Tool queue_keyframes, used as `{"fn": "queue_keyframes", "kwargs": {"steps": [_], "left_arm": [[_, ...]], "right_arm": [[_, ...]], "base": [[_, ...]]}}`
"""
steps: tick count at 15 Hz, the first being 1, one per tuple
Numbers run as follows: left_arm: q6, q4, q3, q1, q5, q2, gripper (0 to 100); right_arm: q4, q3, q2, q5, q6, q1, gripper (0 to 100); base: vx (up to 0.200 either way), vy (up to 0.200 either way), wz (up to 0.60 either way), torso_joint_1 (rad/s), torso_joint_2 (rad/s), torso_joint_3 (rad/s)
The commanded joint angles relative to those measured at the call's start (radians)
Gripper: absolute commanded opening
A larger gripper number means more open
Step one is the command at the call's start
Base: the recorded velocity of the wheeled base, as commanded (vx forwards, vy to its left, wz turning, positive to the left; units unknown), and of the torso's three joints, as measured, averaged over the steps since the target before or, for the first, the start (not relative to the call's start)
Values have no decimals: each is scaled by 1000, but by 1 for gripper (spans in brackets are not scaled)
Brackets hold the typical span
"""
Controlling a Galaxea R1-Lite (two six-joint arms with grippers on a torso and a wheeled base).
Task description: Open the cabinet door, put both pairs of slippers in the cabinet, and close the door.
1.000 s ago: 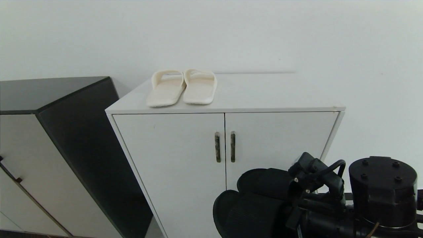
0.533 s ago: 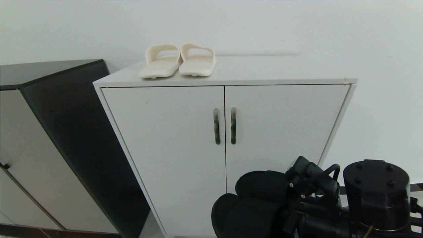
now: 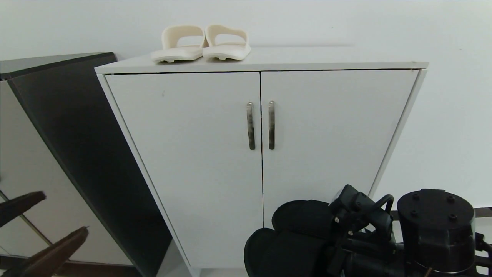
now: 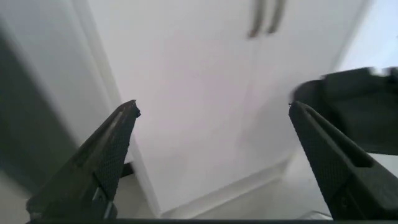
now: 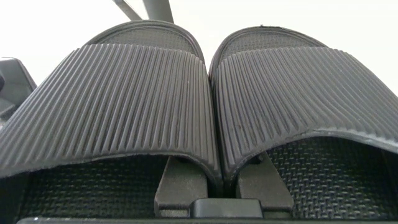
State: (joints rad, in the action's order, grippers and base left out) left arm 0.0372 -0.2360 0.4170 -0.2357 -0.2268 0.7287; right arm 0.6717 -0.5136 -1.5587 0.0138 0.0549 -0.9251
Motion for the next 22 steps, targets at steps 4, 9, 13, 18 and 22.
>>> {"fn": "queue_keyframes", "kwargs": {"steps": [4,9,13,18,22], "left_arm": [[-2,-75,217,-284,-11,354,100],[-7,-195,284,-404,-6,511,100],[-53,-267,421,-491,-12,666,100],[-161,-261,571,-491,-210,762,100],[-267,-266,663,-453,-244,842,100]], "right_arm": [[0,0,-4,3,0,0,0],[0,3,3,3,-3,0,0],[2,12,2,3,-23,0,0],[8,14,-4,3,-23,0,0],[8,17,2,3,-23,0,0]], "base": [[0,0,0,0,0,0],[0,0,0,0,0,0],[0,0,0,0,0,0],[0,0,0,0,0,0],[0,0,0,0,0,0]]}}
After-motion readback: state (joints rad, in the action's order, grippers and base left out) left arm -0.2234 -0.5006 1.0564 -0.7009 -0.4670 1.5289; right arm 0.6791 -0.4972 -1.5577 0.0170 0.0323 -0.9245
